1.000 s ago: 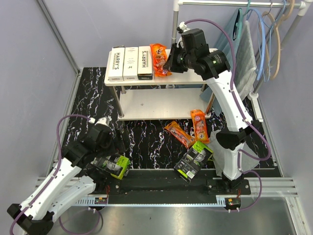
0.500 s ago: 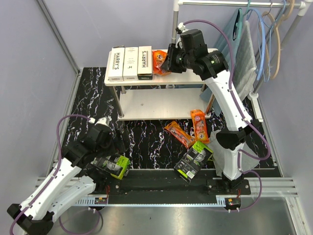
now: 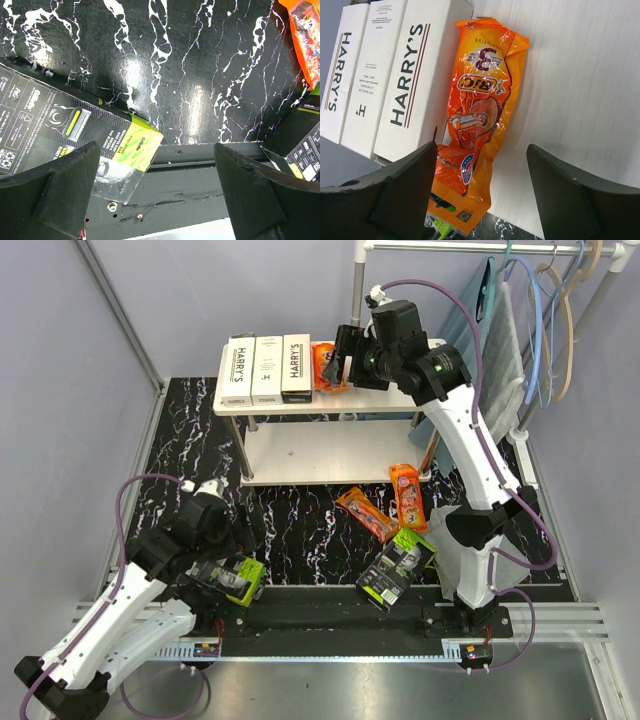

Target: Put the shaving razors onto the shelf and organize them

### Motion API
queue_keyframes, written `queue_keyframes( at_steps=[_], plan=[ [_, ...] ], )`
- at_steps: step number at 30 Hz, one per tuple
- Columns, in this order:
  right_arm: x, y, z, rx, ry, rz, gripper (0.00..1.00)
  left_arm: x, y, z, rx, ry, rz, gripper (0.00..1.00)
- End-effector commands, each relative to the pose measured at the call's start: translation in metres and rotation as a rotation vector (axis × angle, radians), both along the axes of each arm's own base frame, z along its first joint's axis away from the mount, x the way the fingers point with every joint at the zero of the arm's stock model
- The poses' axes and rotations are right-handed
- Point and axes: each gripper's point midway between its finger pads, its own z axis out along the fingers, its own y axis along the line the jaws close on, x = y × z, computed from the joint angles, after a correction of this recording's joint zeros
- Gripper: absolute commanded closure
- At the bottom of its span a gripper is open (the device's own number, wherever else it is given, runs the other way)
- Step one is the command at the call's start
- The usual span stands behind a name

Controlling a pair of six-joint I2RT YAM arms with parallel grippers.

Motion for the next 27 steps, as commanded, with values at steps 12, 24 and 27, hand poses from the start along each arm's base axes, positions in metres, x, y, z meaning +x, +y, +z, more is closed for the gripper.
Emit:
queue_keyframes(
  at_steps=[12, 24, 27],
  plan=[
    [-0.019, -0.028, 0.071, 0.102, -0.157, -0.078, 0.16, 0.005, -0.008, 0.008, -0.039, -0.031, -0.017, 0.01],
    [-0.061, -0.044, 0.069, 0.127, -0.124, -0.043, 0.15, 0.005, -0.01, 0.007, -0.048, -0.03, -0.02, 0.01],
    [-0.077, -0.047, 0.066, 0.151, -0.136, -0.004, 0.15, 0.005, -0.011, 0.007, -0.051, -0.029, -0.021, 0.01]
  ],
)
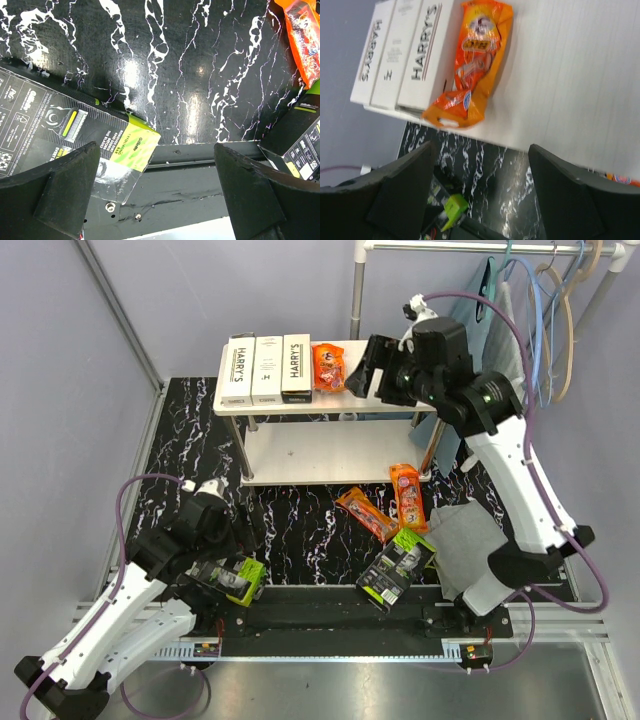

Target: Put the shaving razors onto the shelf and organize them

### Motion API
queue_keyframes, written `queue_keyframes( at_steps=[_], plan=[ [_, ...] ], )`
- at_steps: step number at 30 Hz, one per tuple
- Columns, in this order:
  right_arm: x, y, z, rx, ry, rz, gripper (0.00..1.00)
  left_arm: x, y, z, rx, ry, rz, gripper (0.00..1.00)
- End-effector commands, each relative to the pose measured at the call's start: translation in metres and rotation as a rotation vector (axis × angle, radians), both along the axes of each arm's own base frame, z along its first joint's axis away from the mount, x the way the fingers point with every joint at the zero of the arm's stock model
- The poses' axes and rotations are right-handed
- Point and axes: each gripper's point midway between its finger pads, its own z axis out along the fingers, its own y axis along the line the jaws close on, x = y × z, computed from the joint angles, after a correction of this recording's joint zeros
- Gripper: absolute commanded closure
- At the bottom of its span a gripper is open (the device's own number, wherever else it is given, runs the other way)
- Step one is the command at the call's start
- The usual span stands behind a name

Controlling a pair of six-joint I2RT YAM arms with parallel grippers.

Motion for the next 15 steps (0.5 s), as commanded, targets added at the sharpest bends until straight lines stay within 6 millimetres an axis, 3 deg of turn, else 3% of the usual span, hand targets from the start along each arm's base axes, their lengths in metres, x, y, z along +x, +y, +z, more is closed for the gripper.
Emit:
queue_keyframes(
  at_steps=[1, 7, 9, 10, 12, 13, 14, 15],
  plan=[
    [-0.029, -0.006, 0.032, 0.105, -0.104, 0.059, 0.15, 0.005, -0.008, 0.006, -0.04, -0.027, -0.015, 0.01],
    [-0.061, -0.019, 0.0, 0.114, -0.067, 0.087, 0.15, 0.005, -0.009, 0.005, -0.047, -0.027, -0.017, 0.01],
    [-0.071, -0.023, -0.017, 0.103, -0.04, 0.093, 0.15, 0.005, -0.009, 0.006, -0.048, -0.028, -0.019, 0.01],
    [-0.073, -0.024, -0.036, 0.086, 0.0, 0.089, 0.15, 0.005, -0.009, 0.005, -0.046, -0.027, -0.019, 0.01],
    [-0.082, -0.031, -0.043, 0.088, 0.01, 0.083, 0.15, 0.005, -0.01, 0.005, -0.046, -0.023, -0.022, 0.01],
    [-0.084, -0.032, -0.062, 0.082, 0.05, 0.072, 0.16, 0.005, -0.01, 0.005, -0.045, -0.024, -0.022, 0.01],
    [-0.09, -0.035, -0.064, 0.089, 0.05, 0.071, 0.16, 0.005, -0.01, 0.005, -0.045, -0.024, -0.022, 0.01],
    [-0.091, -0.035, -0.084, 0.083, 0.09, 0.063, 0.16, 0.005, -0.011, 0.005, -0.046, -0.022, -0.022, 0.01]
  ],
)
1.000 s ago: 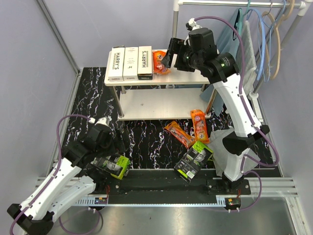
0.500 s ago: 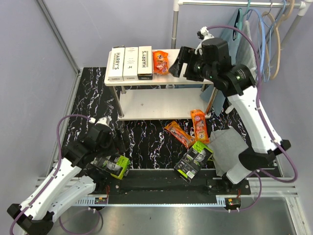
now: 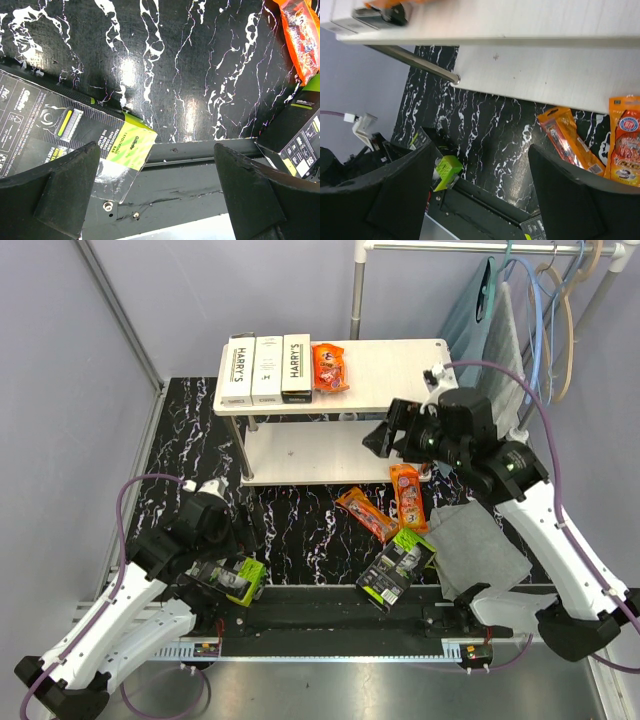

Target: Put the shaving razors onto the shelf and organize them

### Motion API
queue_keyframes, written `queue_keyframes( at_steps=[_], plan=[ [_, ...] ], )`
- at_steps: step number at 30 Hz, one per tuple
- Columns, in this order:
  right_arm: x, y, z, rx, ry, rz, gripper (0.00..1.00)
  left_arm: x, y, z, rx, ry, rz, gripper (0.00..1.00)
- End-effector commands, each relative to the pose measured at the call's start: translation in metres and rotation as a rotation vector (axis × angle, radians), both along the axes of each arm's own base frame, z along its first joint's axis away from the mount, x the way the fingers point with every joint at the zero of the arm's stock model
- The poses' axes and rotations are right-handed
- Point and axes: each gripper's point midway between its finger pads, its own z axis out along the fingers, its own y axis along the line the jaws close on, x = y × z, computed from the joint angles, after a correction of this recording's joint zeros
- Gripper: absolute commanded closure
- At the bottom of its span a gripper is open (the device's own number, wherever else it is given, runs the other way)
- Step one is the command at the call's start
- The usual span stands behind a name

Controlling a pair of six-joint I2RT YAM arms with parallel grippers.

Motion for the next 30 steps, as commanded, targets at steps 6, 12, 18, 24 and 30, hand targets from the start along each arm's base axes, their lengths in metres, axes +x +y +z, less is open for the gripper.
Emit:
queue_keyframes(
  at_steps=[6, 12, 18, 24, 30],
  plan=[
    [-0.019, -0.011, -0.085, -0.003, 0.164, -0.055, 0.17, 0.007, -0.008, 0.003, -0.03, -0.021, -0.017, 0.01],
    [-0.021, -0.022, -0.142, -0.08, 0.262, -0.12, 0.17, 0.007, -0.009, 0.003, -0.03, -0.019, -0.023, 0.01],
    [-0.016, -0.04, -0.18, -0.168, 0.298, -0.211, 0.16, 0.007, -0.009, 0.003, -0.033, -0.021, -0.021, 0.01],
    [-0.017, -0.06, -0.208, -0.234, 0.333, -0.293, 0.18, 0.006, -0.01, 0.004, -0.037, -0.024, -0.023, 0.01],
    [-0.015, -0.081, -0.237, -0.226, 0.449, -0.378, 0.25, 0.006, -0.009, 0.003, -0.035, -0.022, -0.022, 0.01]
  ],
)
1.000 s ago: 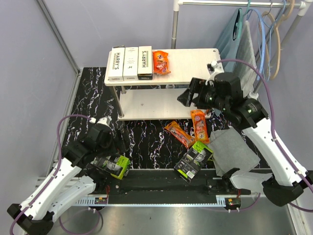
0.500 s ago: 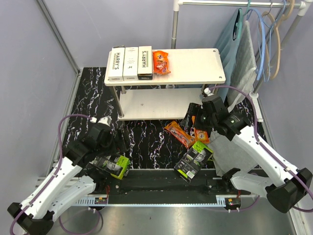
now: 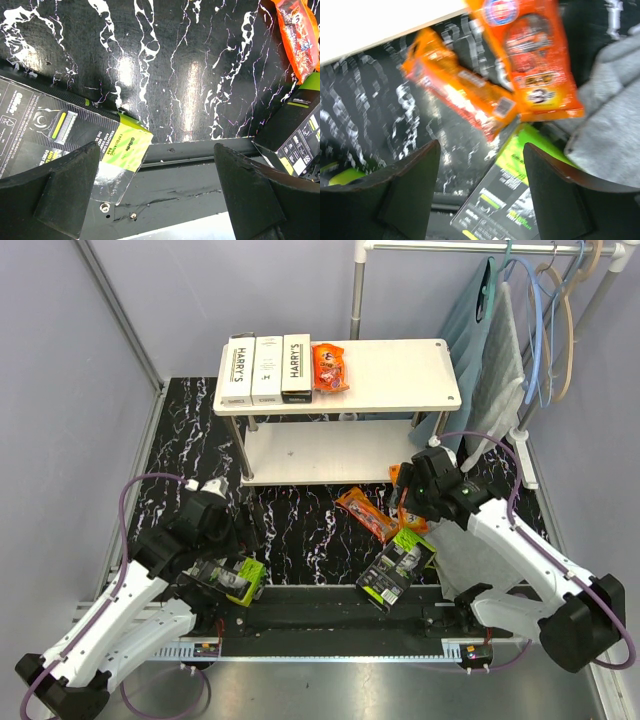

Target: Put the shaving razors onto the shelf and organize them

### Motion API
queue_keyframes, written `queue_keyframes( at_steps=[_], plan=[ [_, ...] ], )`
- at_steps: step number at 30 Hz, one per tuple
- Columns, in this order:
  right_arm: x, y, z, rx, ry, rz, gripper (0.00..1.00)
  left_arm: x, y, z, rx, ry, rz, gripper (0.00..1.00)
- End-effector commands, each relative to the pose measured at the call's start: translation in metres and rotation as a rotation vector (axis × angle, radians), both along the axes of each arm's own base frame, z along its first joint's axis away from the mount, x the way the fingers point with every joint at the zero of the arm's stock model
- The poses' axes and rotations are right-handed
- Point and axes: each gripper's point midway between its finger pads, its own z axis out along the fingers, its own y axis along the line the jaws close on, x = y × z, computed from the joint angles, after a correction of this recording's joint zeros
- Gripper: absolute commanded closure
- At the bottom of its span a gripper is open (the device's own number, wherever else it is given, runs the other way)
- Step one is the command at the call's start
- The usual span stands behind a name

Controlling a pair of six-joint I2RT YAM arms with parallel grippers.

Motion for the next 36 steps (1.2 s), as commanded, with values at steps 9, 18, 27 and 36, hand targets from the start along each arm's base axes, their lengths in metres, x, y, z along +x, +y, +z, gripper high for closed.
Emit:
queue_keyframes(
  at_steps=[9, 18, 27, 36],
  plan=[
    [0.024, -0.039, -0.031, -0.053, 0.073, -0.146, 0.27, 0.004, -0.005, 0.003, -0.024, -0.025, -0.013, 0.01],
    [0.032, -0.052, -0.059, -0.007, 0.125, -0.141, 0.3, 0.003, -0.005, 0.002, -0.026, -0.019, -0.016, 0.01],
    [0.046, -0.044, -0.071, 0.001, 0.131, -0.059, 0.33, 0.003, -0.006, 0.001, -0.023, -0.013, -0.017, 0.01],
    [0.052, -0.045, -0.092, -0.001, 0.168, -0.056, 0.37, 0.003, -0.006, -0.001, -0.021, -0.006, -0.02, 0.01]
  ],
)
